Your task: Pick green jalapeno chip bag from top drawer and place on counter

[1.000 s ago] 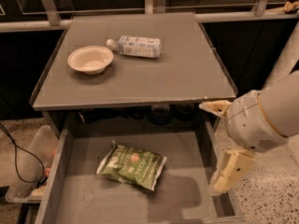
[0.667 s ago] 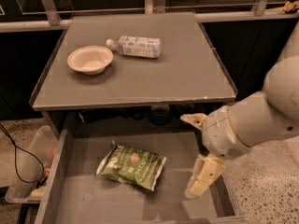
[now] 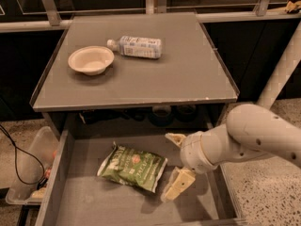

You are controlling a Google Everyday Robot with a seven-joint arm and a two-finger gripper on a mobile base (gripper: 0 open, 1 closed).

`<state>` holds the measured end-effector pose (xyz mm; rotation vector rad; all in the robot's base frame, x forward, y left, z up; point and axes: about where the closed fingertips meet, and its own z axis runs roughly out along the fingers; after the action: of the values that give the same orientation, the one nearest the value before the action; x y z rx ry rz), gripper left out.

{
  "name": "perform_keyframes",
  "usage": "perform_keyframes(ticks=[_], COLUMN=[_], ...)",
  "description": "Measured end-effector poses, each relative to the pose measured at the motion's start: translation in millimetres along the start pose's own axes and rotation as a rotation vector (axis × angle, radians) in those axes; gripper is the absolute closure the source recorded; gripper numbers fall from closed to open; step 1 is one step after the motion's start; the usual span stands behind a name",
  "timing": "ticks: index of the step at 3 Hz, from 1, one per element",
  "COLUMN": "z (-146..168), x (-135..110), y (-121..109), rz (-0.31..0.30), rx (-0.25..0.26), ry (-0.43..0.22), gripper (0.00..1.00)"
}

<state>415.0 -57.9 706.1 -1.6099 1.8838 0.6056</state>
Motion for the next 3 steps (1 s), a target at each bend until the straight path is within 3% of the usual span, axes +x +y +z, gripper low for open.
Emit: perform_keyframes(ticks=[2, 3], z=[11.2, 43.6], x=[2.6, 3.0], y=[-2.7, -7.2], rz=[0.014, 0.017], rx=[0.02, 0.025], ry=[-0.019, -0.027], gripper=[0.0, 0.0])
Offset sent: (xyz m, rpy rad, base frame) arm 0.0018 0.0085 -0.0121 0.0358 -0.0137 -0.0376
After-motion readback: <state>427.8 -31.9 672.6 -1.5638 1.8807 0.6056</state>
